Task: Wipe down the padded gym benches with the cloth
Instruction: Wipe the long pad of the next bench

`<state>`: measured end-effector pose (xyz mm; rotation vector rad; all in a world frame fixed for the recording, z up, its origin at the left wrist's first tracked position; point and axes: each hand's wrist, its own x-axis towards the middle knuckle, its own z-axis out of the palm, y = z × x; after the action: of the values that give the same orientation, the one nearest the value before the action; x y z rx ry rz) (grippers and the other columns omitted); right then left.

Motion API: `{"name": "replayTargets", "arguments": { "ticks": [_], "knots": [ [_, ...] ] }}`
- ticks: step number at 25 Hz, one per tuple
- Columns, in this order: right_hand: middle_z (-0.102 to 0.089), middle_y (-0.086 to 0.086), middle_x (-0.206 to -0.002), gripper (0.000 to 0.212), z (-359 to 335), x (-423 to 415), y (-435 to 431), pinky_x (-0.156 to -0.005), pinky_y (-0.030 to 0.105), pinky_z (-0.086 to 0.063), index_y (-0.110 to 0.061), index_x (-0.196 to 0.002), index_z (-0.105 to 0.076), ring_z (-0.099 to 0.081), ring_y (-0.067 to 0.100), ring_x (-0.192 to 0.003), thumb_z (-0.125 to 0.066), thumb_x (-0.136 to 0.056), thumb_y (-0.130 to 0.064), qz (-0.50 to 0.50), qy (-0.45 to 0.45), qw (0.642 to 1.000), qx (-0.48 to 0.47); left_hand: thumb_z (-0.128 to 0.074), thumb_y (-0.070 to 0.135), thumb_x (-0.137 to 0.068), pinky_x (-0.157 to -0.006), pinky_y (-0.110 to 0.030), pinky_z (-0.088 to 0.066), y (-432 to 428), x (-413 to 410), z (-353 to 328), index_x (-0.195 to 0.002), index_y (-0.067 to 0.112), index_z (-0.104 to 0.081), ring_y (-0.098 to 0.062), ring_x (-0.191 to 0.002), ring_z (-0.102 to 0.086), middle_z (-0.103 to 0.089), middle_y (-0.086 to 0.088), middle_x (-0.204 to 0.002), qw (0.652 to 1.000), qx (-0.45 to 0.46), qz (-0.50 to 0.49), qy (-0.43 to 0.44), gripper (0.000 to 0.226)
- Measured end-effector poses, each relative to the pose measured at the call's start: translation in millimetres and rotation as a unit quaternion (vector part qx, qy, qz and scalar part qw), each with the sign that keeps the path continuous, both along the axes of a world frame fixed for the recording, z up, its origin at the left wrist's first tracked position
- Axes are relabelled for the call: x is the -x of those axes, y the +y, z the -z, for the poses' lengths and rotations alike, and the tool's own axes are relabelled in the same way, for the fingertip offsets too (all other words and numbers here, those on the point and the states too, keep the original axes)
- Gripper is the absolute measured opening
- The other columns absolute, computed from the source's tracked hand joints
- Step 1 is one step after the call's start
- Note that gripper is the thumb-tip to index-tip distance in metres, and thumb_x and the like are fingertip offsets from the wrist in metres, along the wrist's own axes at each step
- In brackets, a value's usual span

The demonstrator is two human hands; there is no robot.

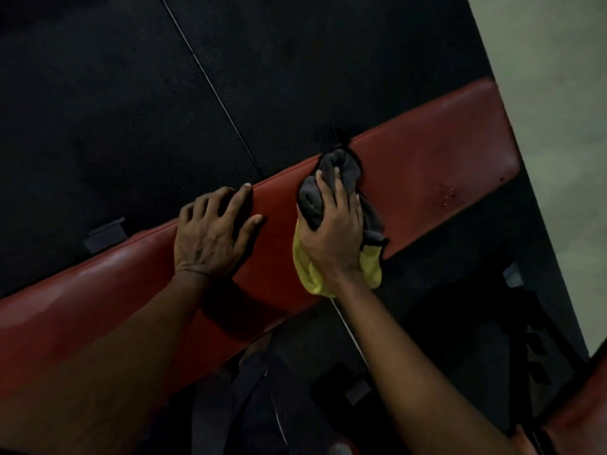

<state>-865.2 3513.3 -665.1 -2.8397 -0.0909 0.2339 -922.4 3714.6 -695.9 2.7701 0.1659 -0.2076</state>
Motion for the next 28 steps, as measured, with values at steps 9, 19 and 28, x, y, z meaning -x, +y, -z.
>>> {"name": "replayTargets", "arguments": {
  "ticks": [9, 19, 28],
  "knots": [
    [-0.054, -0.002, -0.146, 0.055, 6, -72, 9, -0.119, 0.05, -0.029, -0.023, -0.132, -0.062, -0.042, 0.032, -0.141, -0.058, -0.086, -0.052, -0.124, -0.04, 0.991, 0.031, -0.032, 0.061, -0.099, -0.098, -0.047, -0.037, -2, -2, -2, -0.152, 0.029, -0.039, -0.031, -0.121, -0.049, -0.052, -0.008, -0.139, 1.0, -0.008, -0.002, 0.015, 0.062],
    [-0.065, -0.001, -0.128, 0.057, 12, -96, 26, -0.117, 0.048, -0.031, -0.017, -0.119, -0.068, -0.053, 0.028, -0.13, -0.049, -0.084, -0.059, -0.031, -0.037, 0.997, 0.061, -0.036, 0.06, -0.098, -0.097, -0.047, -0.036, -2, -2, -2, -0.151, 0.03, -0.041, -0.031, -0.118, -0.05, -0.053, -0.008, -0.136, 1.0, -0.012, -0.01, 0.013, 0.06],
    [-0.065, 0.002, -0.122, 0.041, 0, -143, -67, -0.104, 0.048, -0.043, -0.021, -0.121, -0.066, -0.058, 0.025, -0.117, -0.063, -0.09, -0.047, -0.196, -0.016, 0.981, -0.003, -0.039, 0.059, -0.098, -0.098, -0.047, -0.037, -2, -3, -1, -0.151, 0.031, -0.042, -0.03, -0.117, -0.051, -0.054, -0.008, -0.135, 1.0, -0.003, -0.011, 0.012, 0.06]
  ]
}}
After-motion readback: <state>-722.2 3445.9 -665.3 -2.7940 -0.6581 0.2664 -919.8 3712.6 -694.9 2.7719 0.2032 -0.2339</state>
